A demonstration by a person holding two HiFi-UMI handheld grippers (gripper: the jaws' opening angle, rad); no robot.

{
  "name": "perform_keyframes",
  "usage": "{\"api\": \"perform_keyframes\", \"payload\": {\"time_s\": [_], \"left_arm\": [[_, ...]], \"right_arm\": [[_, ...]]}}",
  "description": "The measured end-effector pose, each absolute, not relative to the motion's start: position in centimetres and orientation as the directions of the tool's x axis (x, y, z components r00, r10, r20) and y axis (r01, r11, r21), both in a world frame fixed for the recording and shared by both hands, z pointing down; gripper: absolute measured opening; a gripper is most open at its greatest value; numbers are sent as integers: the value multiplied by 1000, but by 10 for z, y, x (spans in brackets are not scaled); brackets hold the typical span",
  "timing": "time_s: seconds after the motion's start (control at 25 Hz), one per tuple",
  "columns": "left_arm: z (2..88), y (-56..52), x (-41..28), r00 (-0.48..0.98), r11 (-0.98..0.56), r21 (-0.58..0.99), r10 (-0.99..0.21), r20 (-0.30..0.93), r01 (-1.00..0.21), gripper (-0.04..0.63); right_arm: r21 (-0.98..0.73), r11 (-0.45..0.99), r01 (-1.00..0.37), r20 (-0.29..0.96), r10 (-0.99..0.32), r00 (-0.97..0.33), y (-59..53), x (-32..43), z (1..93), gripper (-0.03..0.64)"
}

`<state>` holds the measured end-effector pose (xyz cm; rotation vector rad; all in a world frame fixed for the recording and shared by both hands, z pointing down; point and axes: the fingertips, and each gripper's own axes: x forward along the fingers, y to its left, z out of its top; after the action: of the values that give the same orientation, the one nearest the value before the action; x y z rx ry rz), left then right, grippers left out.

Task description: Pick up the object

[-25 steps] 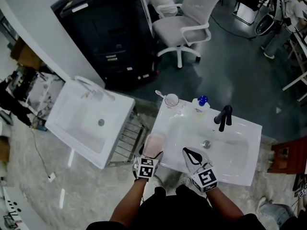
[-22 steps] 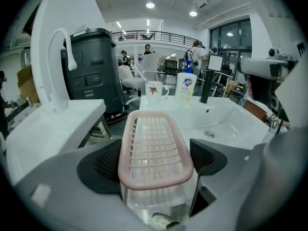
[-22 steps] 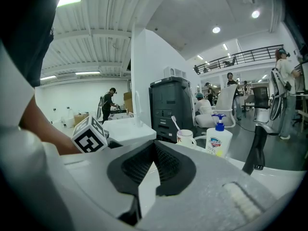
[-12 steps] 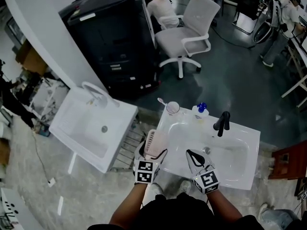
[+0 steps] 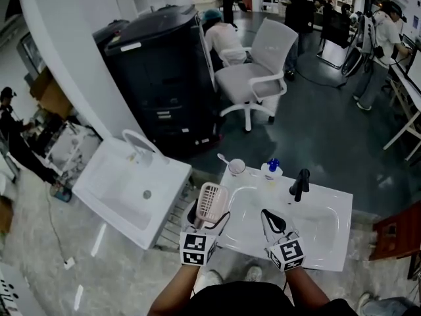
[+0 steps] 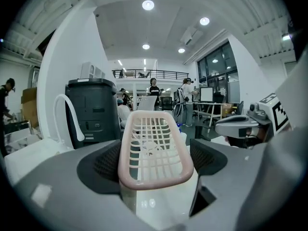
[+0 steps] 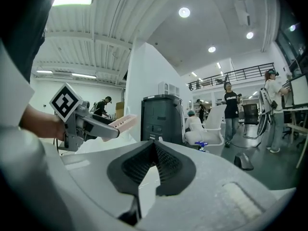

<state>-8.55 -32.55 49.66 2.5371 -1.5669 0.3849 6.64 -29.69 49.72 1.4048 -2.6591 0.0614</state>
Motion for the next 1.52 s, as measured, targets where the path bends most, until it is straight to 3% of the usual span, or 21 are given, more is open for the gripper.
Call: {"api": "perform_keyframes", "payload": {"time_s": [0.32,1.52], "left_arm": [[492,-317,-83,459,-476,-11,-853,248,-879,468],[504,-310,-75,469,-480,19,-846,252,-877,468]], "right_arm": [[69,541,-838,64,-841,-537,-296,70,469,3],[140,517,-845,58,-856,-514,-289,78,458,2]]}}
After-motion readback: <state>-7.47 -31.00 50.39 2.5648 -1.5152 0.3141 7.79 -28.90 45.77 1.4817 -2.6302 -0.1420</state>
